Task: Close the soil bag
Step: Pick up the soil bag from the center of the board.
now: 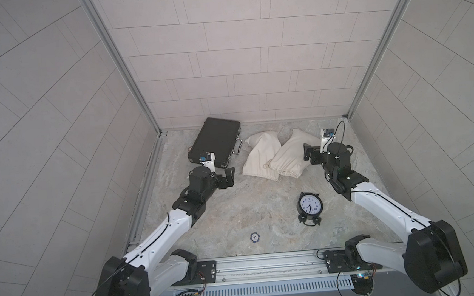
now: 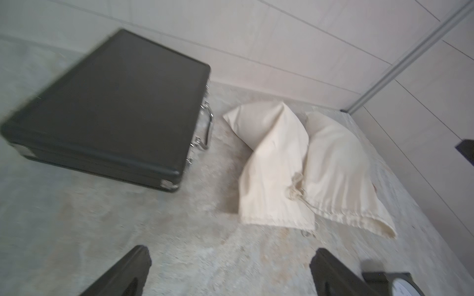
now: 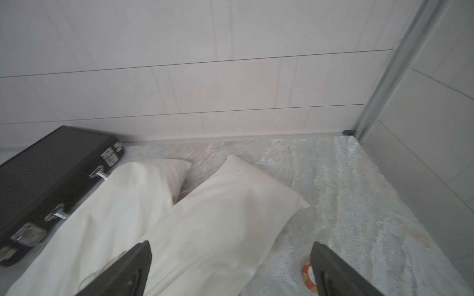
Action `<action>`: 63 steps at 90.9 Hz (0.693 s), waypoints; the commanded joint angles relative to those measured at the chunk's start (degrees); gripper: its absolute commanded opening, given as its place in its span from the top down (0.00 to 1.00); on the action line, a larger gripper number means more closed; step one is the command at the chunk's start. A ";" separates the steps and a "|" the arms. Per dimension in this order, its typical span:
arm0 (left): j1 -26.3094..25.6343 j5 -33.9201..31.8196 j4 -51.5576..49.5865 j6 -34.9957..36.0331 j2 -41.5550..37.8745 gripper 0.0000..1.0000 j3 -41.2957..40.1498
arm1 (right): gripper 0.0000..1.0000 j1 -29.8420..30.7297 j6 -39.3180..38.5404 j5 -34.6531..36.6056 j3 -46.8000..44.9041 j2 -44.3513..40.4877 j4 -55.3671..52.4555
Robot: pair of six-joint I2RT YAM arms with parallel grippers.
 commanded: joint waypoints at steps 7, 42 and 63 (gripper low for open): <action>-1.80 11.45 8.59 -12.14 11.72 0.08 -0.06 | 0.00 7.28 1.53 -1.29 -0.33 -0.32 -4.32; -3.61 16.46 19.41 -16.49 38.96 0.26 11.46 | 0.00 11.78 -1.20 -4.80 -1.53 2.51 -1.81; -3.62 15.80 20.92 -16.58 44.51 0.54 16.48 | 0.00 11.87 -2.50 -4.75 -1.94 2.69 -1.43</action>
